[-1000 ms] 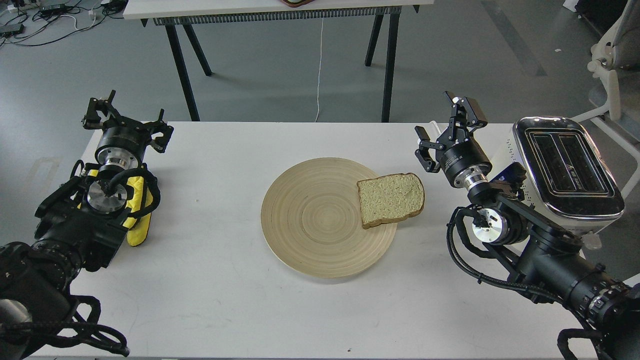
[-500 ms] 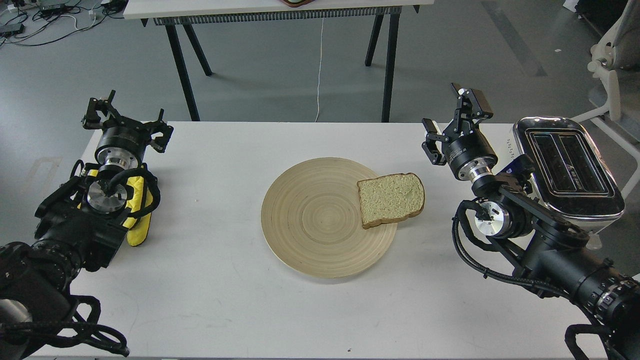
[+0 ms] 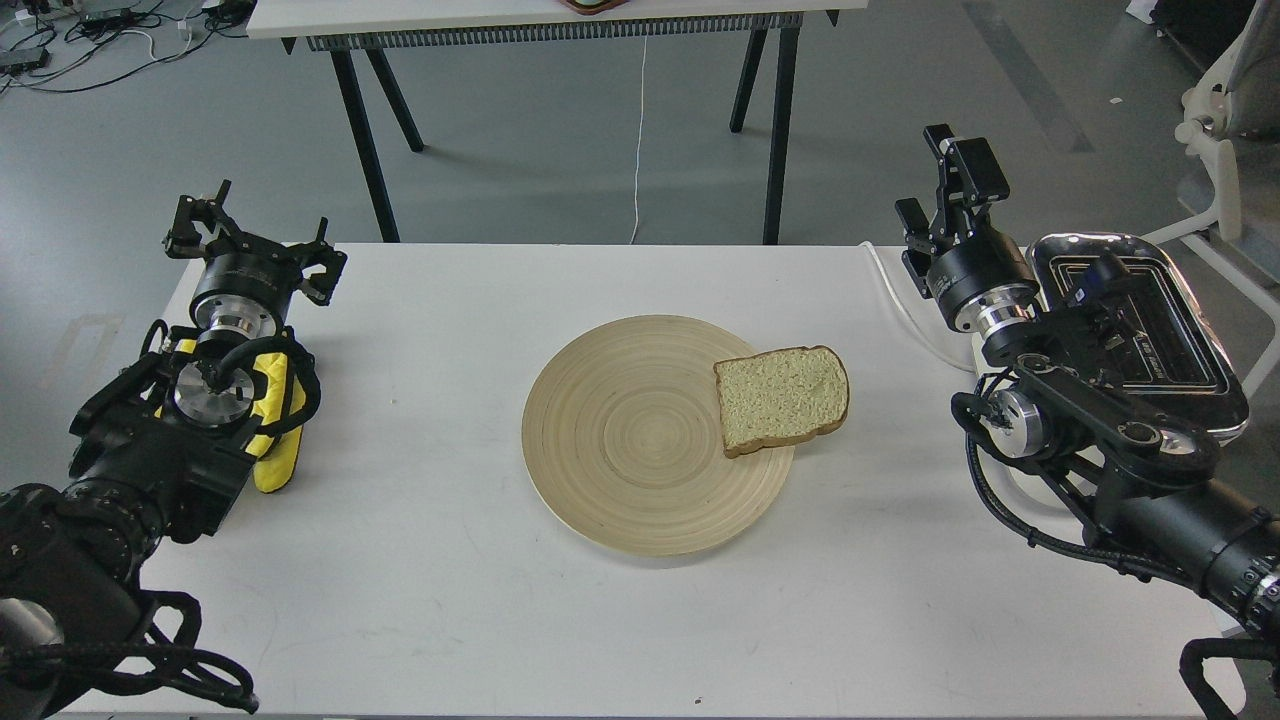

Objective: Put bread in toaster with right arm
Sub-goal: 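Move the right gripper down toward the bread slice on the plate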

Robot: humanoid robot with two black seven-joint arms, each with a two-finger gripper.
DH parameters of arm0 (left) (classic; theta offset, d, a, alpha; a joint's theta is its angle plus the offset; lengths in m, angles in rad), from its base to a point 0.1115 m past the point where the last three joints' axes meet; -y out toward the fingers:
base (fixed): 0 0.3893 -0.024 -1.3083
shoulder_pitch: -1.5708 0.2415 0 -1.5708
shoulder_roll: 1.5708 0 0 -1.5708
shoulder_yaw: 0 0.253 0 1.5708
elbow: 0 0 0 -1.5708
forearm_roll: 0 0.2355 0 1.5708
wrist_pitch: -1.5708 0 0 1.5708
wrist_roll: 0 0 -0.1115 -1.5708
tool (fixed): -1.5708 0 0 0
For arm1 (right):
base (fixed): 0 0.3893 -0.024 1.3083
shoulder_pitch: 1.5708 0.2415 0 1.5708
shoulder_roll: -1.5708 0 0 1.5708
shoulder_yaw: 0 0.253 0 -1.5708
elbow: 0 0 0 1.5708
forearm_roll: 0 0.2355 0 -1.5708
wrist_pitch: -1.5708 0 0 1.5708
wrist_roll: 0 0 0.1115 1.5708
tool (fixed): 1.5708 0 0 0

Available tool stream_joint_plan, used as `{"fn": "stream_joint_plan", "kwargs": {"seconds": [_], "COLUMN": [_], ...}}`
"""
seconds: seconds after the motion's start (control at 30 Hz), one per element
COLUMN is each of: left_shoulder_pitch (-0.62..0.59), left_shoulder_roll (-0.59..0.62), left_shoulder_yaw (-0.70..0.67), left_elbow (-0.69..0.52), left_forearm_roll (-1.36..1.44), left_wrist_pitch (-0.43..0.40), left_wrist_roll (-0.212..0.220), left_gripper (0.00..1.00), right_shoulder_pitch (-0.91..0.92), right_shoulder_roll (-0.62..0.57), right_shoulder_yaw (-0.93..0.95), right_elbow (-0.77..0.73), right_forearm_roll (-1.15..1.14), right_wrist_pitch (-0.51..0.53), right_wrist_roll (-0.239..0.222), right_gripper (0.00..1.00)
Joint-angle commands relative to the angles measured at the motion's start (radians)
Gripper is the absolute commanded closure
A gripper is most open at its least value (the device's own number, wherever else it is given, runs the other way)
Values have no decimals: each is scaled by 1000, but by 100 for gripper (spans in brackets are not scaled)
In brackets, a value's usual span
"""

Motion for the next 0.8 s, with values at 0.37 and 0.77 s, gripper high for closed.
{"fn": "stream_joint_plan", "kwargs": {"seconds": [0.37,0.77], "left_shoulder_pitch": [0,0], "left_shoulder_roll": [-2,0], "left_shoulder_yaw": [0,0], "left_elbow": [0,0], "left_forearm_roll": [0,0], "left_wrist_pitch": [0,0], "left_wrist_roll": [0,0], "left_gripper": [0,0], "right_shoulder_pitch": [-31,-99], "right_shoulder_roll": [-28,-28], "right_shoulder_yaw": [-357,-373], "right_elbow": [-2,-9], "right_forearm_roll": [-83,-84], "right_wrist_pitch": [-241,-241], "right_wrist_roll": [-4,-12], "right_gripper": [2,2]}}
